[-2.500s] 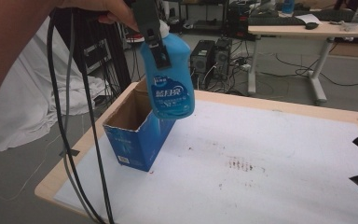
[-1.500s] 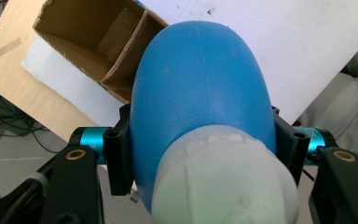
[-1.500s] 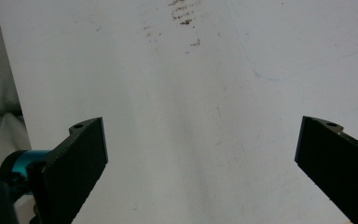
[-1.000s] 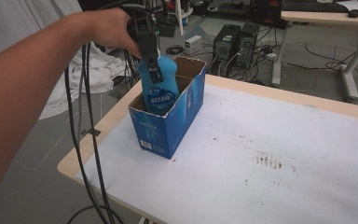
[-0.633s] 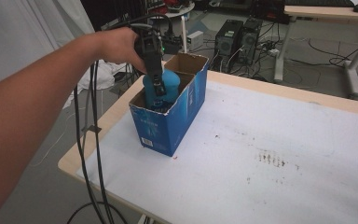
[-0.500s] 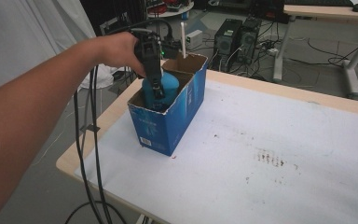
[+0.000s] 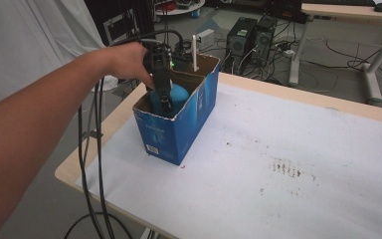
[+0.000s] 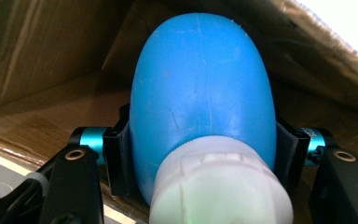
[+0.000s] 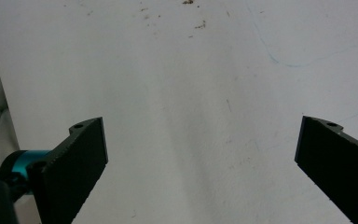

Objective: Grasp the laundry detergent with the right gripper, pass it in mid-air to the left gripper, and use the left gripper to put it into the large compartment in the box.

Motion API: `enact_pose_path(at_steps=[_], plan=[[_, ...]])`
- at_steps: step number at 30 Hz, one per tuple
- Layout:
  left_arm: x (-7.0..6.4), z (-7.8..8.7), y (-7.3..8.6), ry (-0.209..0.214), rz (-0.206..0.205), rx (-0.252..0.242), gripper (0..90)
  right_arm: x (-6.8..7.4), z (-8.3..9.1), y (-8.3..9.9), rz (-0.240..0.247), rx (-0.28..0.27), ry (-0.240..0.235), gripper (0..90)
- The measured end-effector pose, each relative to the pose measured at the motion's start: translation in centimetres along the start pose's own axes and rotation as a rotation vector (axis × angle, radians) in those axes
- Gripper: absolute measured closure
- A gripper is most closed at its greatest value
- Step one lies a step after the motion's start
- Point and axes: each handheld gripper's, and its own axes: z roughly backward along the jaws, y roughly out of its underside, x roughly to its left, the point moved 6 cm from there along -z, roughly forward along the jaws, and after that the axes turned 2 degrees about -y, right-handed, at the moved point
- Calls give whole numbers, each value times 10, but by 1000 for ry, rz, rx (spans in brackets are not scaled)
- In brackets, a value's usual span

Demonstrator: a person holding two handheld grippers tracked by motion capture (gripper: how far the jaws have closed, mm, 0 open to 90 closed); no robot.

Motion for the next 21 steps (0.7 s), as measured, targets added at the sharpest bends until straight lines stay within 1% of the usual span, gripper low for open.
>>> enact_pose_path(at_steps=[4, 6, 7, 8, 11, 13, 16, 17, 20, 21], plan=[[1, -1, 0, 9, 21, -9, 373, 0, -1, -1, 1, 4, 1, 17], [1, -1, -1, 3, 20, -16, 369, 1, -2, -2, 4, 6, 1, 17], [2, 0, -2, -3, 27, -20, 342, 2, -2, -2, 3, 6, 0, 17], [2, 0, -2, 0, 29, -18, 308, 2, -2, -2, 0, 6, 0, 17], [3, 4, -1, -6, 32, -39, 306, 3, 0, -2, 2, 3, -1, 17], [4, 9, -1, -14, 45, -68, 282, 4, 0, -2, 8, 0, -2, 17], [6, 21, -1, -13, 54, -121, 282, 4, 1, -2, 6, 1, 3, 17], [6, 25, -1, -10, 55, -131, 282, 4, 1, -1, 1, 4, 5, 17], [7, 38, 0, -15, 65, -158, 282, 5, 2, -2, 6, 4, 7, 17], [6, 43, 0, -14, 75, -172, 281, 5, 2, -2, 5, 3, 8, 17]])
